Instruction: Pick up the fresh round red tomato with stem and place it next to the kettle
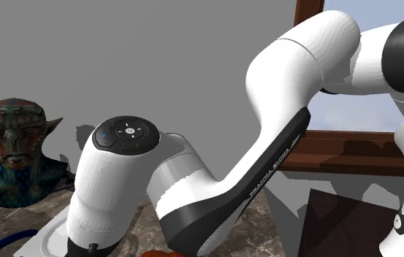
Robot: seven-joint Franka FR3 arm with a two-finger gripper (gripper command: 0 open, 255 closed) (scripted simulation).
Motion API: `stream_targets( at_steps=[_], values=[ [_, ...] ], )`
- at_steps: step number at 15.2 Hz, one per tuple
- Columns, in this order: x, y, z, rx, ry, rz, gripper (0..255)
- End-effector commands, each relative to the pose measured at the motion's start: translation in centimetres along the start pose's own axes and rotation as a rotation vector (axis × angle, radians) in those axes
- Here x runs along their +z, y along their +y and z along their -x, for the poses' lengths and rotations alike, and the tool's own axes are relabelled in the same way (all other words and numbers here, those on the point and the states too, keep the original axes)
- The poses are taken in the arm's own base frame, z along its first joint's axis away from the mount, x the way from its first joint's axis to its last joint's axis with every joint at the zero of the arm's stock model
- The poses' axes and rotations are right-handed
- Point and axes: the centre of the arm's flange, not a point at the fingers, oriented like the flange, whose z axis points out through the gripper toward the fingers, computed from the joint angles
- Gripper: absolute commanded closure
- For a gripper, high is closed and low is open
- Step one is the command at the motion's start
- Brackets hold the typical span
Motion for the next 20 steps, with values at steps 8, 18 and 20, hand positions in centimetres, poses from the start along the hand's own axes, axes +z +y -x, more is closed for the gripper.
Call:
stream_targets(
  at_steps=[8,18,20],
  values=[
    [0.0,0.0,0.0,0.000,0.000,0.000,0],
    [-5.0,0.0,0.0,0.000,0.000,0.000,0],
    [-5.0,0.0,0.0,0.000,0.000,0.000,0]
  ],
)
